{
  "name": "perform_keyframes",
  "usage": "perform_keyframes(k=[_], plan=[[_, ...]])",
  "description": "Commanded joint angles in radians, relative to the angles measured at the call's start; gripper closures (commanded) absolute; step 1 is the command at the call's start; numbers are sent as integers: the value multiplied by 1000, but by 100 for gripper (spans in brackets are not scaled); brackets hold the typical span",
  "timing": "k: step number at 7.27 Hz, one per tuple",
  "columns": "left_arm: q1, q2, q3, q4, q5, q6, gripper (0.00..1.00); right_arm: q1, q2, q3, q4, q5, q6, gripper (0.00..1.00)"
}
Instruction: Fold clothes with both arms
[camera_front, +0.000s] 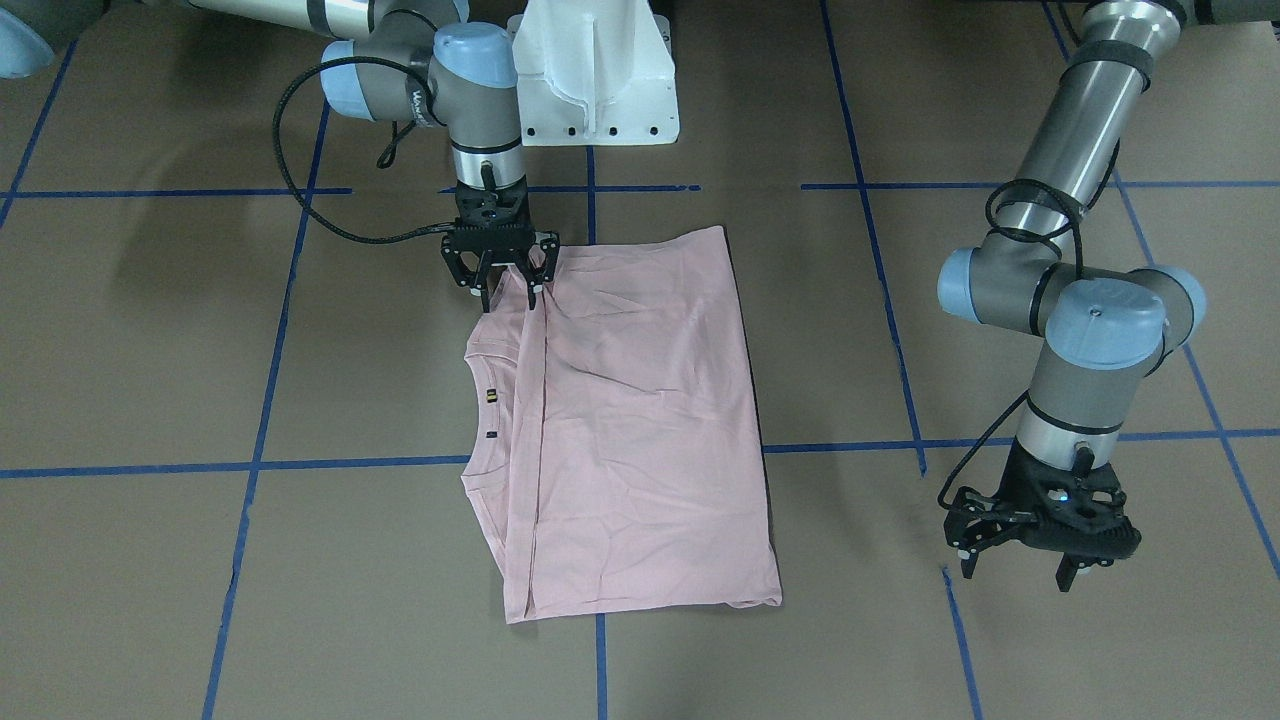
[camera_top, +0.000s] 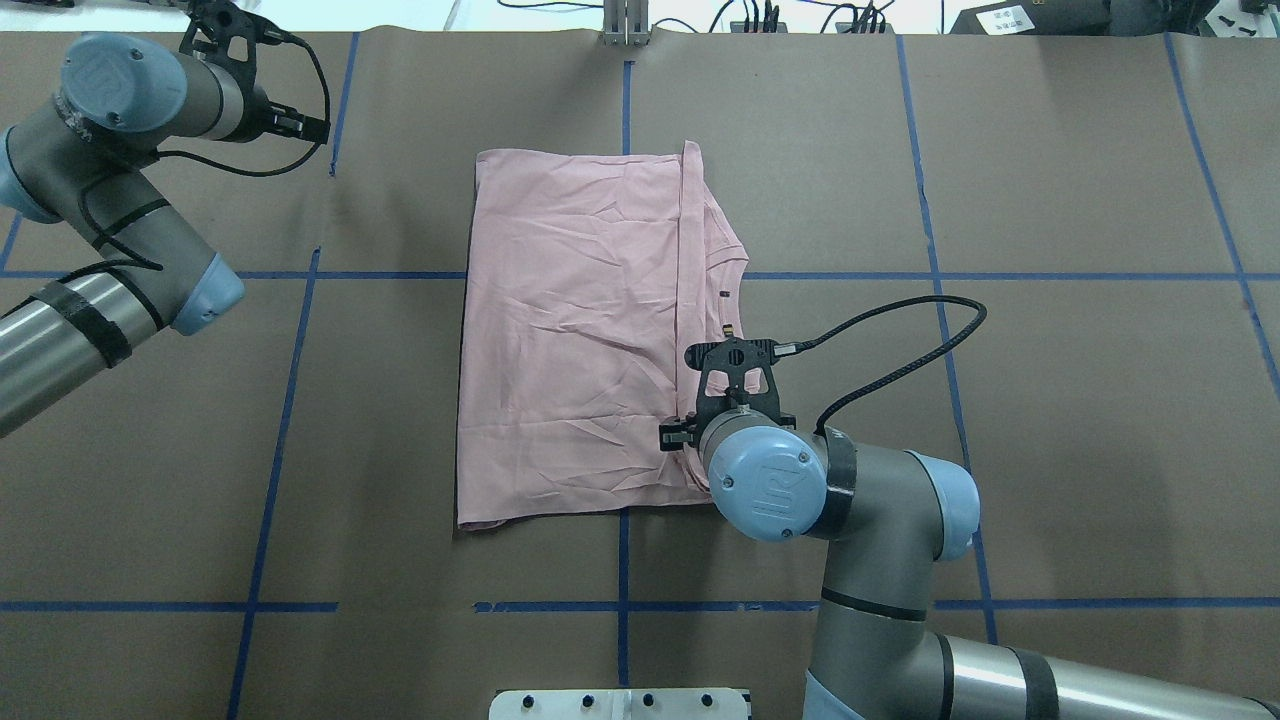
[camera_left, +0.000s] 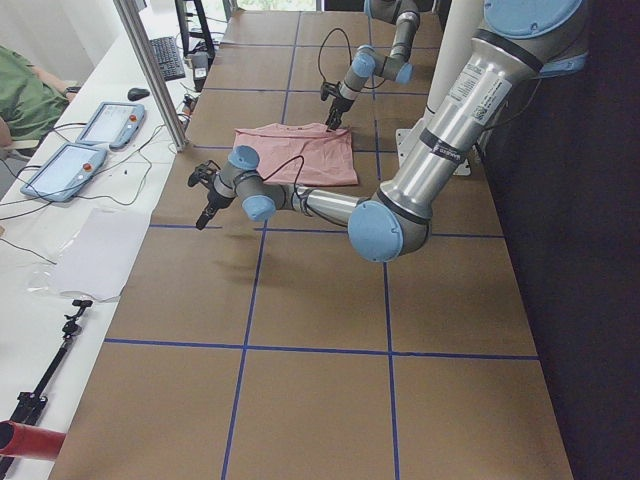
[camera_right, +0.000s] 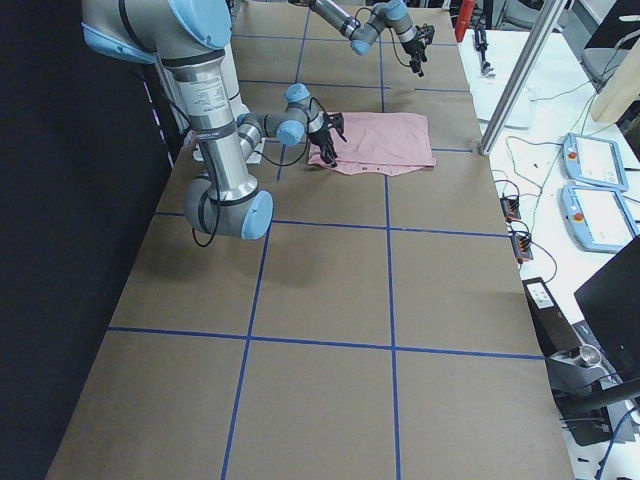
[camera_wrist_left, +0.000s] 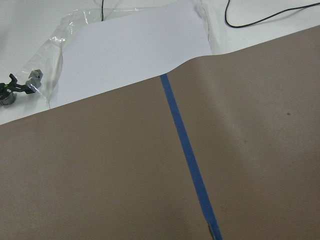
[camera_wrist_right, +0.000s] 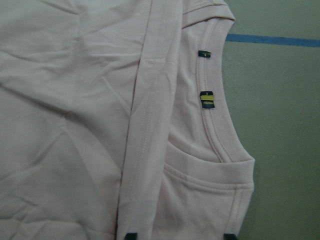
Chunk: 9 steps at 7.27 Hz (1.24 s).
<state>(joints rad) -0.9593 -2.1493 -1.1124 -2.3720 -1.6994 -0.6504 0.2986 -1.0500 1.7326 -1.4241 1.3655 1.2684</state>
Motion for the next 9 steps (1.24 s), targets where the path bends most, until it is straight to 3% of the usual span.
perform_keyframes(k=[1, 2, 4, 7, 9], plan=[[1, 2, -1, 0, 0, 0, 0, -6, 25, 7, -33, 44, -70, 5], [4, 0, -1, -1, 0, -29, 0, -6, 44, 13, -51, 61, -116, 19], [8, 0, -6, -1, 0, -38, 0, -6, 73, 12, -91, 53, -204, 20], [13, 15, -20, 0, 0, -44, 0, -28, 59, 4, -99, 52, -314, 45], [13, 14, -20, 1, 0, -44, 0, -39, 54, 8, -149, 50, -319, 52]])
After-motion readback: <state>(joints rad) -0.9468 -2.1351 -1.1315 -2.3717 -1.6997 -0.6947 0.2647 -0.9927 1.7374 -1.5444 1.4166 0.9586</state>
